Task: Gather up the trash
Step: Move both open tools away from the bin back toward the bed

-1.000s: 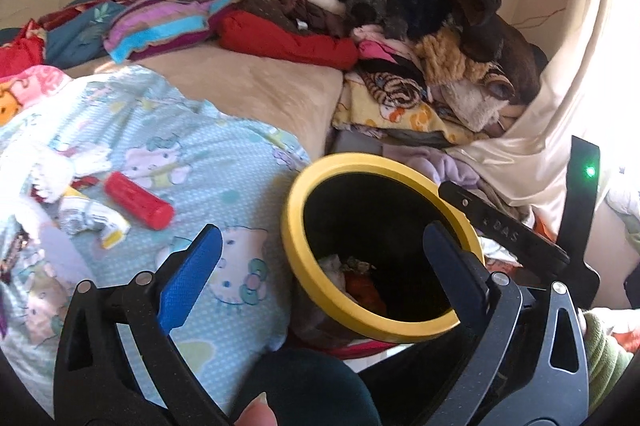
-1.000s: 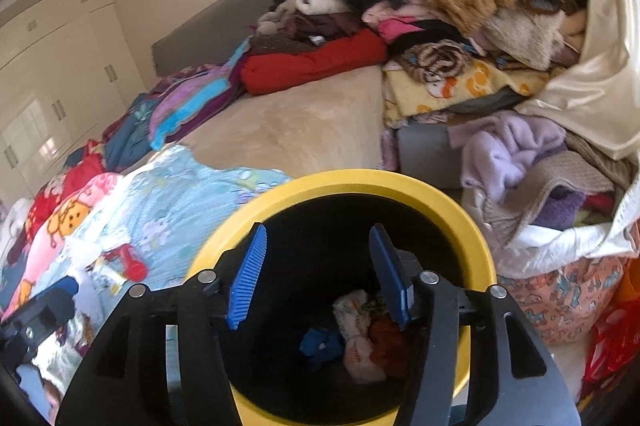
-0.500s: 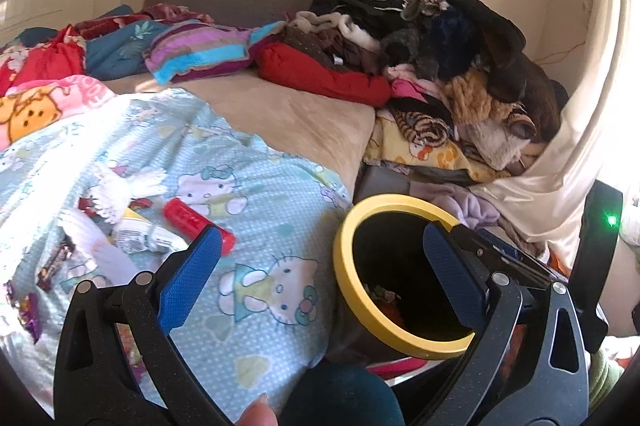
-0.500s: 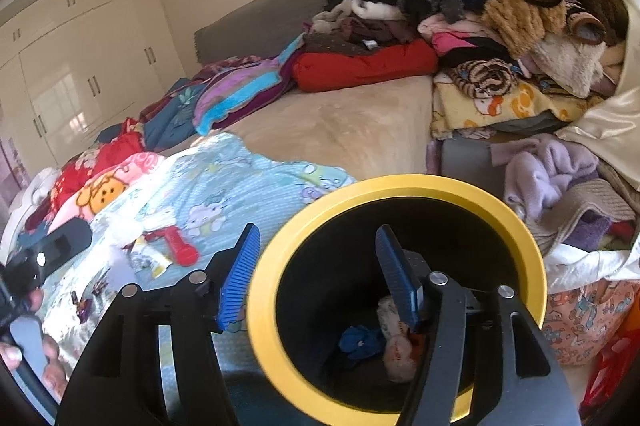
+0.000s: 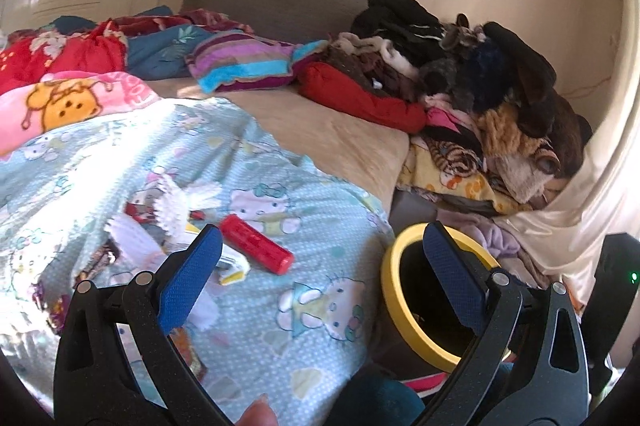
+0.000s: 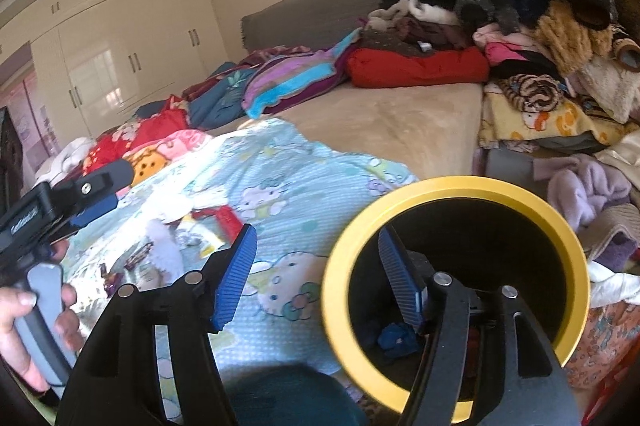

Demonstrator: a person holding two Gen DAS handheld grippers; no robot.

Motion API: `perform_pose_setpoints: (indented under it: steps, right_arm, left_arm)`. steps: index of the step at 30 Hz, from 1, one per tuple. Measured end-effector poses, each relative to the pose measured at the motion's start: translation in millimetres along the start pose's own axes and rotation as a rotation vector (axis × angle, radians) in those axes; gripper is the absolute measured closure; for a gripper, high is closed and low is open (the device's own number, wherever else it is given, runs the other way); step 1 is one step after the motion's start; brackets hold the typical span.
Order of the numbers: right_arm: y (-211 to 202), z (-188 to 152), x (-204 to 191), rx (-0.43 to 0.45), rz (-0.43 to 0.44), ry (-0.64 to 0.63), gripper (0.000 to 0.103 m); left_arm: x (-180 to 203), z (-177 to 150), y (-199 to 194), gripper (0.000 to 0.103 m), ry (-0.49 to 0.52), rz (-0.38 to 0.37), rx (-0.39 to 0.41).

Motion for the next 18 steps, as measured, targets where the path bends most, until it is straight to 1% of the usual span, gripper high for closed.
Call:
perform_pose_setpoints:
  steps: [8, 12, 18]
  right_arm:
    - [7.4, -2.5, -29.4, -0.022, 0.048, -0.054, 0.04]
    - [13.3, -2.0, -44.8, -0.033, 0.077, -0.088, 0.037]
    - [30.4, -1.4, -68.4, -0.059, 0.121, -0.139, 0.034]
  left_arm:
    - [-30.8, 6.5, -3.5, 0.011, -0.049, 0.036, 0.014]
    - [-46.7, 7.8, -3.2, 0.011, -0.075, 0.062, 0.017]
    - [-80.7, 2.4, 4.5, 0.011, -0.155, 0.108, -0.026]
Point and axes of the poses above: each gripper's, at about its wrist camera, not at the fingertips, and y roughly the way its jaws point, x to its right, z to its top, the point moved 6 cm from there along y, roughly the way its jaws point, and after that the axes turned 1 degree about -y, right-handed, at the moved point
